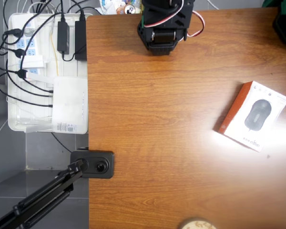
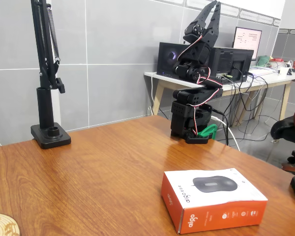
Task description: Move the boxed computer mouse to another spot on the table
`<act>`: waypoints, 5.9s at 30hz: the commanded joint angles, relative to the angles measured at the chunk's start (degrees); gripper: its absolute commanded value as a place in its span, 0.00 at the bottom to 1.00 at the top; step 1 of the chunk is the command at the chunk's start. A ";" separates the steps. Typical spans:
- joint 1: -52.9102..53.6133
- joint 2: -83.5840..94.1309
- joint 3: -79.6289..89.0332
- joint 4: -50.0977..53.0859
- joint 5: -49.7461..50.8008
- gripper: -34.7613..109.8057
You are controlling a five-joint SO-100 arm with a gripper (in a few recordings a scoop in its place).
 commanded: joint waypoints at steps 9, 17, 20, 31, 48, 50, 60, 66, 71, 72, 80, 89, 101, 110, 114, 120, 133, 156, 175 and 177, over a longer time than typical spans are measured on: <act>0.35 0.09 -0.09 0.26 -0.35 0.24; 0.35 0.09 -0.09 0.26 -0.35 0.24; 0.35 0.09 -0.09 0.26 -0.35 0.24; 0.35 0.09 -0.09 0.26 -0.35 0.24; 0.35 0.09 -0.09 0.26 -0.35 0.24; 0.35 0.09 -0.09 0.26 -0.35 0.24; 0.35 0.09 -0.09 0.26 -0.35 0.24; 0.35 0.09 -0.09 0.26 -0.35 0.24; 0.35 0.09 -0.09 0.26 -0.35 0.24; 0.35 0.09 -0.09 0.26 -0.35 0.24; 0.35 0.09 -0.09 0.26 -0.35 0.24; 2.90 0.09 -7.21 41.48 -8.61 0.24; -36.30 -56.60 -71.46 133.68 -1.58 0.24; -45.35 -65.92 -63.02 133.95 4.75 0.65; -47.90 -73.83 -66.71 138.43 13.80 0.91; -49.13 -82.35 -74.71 146.69 -2.20 0.96; -50.54 -101.51 -95.36 151.96 -19.69 0.96; -52.12 -112.76 -81.91 137.90 -19.95 0.96; -44.12 -91.05 -76.11 145.99 -8.09 0.24; -40.52 -85.69 -75.94 144.93 -11.34 0.24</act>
